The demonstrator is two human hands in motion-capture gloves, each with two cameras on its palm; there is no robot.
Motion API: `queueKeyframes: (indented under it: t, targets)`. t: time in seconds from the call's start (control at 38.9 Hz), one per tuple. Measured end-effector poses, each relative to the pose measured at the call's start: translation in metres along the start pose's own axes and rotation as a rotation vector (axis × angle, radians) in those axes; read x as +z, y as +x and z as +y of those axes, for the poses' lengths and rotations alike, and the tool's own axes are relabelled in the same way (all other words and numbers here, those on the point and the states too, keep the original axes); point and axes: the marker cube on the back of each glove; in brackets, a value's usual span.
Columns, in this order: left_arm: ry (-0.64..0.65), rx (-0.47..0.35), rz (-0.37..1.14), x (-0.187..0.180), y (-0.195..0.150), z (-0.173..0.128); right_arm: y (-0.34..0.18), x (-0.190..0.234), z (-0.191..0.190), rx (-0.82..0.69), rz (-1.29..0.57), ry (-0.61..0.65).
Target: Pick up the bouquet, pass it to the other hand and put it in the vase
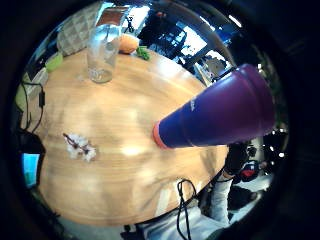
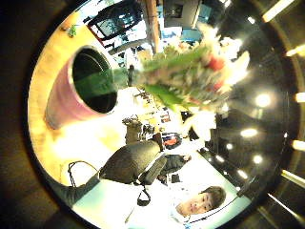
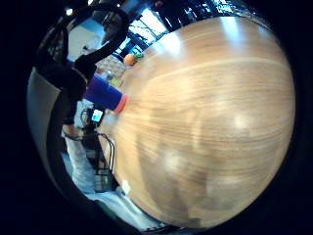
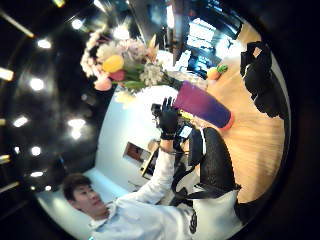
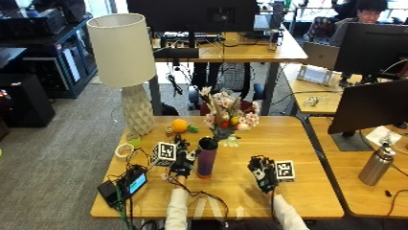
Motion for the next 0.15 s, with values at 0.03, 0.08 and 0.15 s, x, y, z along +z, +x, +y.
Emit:
queueKeyframes:
  t: [0.03, 0.08, 0.15]
  targets:
    - [0.015, -0.022, -0.006, -0.001, -0.004, 0.001, 0.002, -0.001, 0.000, 0.002, 0.007, 0.000]
    - [0.070, 0.014, -0.019, -0.003, -0.012, -0.001, 0.008, -0.005, 0.000, 0.015, 0.023, 0.006]
    - [0.108, 0.016, -0.046, -0.004, -0.020, -0.004, 0.017, -0.010, -0.001, 0.037, 0.044, 0.025]
